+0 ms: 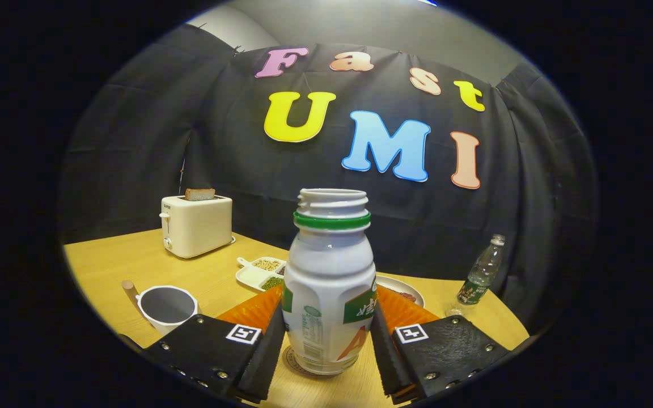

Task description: Take the bottle from table, then pour the juice into the cup, finally place the bottle on the coaster

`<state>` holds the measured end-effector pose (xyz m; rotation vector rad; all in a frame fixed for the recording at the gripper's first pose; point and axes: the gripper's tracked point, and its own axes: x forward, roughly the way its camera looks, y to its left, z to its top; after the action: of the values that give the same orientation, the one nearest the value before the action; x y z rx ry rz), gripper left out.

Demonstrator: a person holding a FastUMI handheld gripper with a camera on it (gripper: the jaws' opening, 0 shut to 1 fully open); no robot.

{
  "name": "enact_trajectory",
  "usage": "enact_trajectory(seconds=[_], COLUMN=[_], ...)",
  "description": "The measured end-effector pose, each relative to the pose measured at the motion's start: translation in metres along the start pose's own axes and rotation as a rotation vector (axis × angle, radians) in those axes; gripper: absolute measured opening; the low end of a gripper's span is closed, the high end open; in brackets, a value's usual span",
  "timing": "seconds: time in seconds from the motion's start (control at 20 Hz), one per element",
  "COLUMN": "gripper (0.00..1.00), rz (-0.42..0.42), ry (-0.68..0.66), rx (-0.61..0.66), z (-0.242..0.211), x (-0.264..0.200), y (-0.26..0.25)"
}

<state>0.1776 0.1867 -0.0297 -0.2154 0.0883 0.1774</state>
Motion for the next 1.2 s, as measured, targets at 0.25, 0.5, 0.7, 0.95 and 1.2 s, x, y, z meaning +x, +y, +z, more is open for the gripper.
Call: enact_trajectory(seconds=[0.25,0.5,0.7,0.95,1.2], gripper=[0.71,0.71,0.71,0.71,0.75], rz=[0.007,0.015,0.013,0.009,0.019], ry=[0.032,0.047,0.054,0.055,0.05], rx=[0.077,0.117,0.123,0.114,0.097], z=[-0.024,-0.039,-0.046,-0.05,-0.051], x=[0.023,0.034,0.038,0.039,0.039], y=[0.002,0.004,0.004,0.004,0.004])
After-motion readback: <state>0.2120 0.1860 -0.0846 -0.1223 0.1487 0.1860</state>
